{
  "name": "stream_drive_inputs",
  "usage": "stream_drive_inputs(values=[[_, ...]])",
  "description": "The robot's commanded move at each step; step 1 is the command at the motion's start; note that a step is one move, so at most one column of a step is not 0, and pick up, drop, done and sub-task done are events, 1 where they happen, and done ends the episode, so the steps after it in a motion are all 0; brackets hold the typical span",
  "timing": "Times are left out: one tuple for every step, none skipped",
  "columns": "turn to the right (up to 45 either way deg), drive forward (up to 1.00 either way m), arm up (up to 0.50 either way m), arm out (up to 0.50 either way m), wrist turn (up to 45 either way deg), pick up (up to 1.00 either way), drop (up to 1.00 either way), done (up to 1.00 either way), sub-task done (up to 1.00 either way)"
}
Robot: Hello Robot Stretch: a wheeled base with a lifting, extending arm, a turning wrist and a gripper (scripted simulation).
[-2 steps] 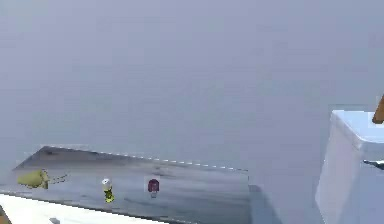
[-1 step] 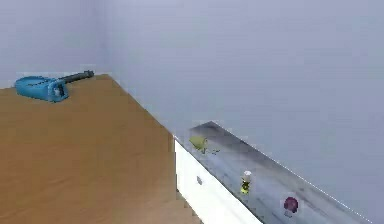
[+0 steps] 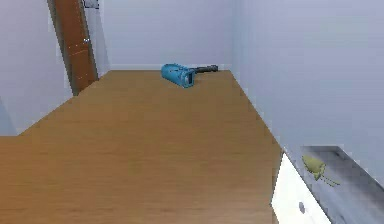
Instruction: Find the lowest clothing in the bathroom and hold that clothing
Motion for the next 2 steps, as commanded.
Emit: stream_drive_inputs(values=[[0.0, 0.6, 0.0, 0.0, 0.0, 0.0, 0.0, 0.0, 0.0], [-15.0, 0.0, 0.0, 0.0, 0.0, 0.0, 0.0, 0.0, 0.0]])
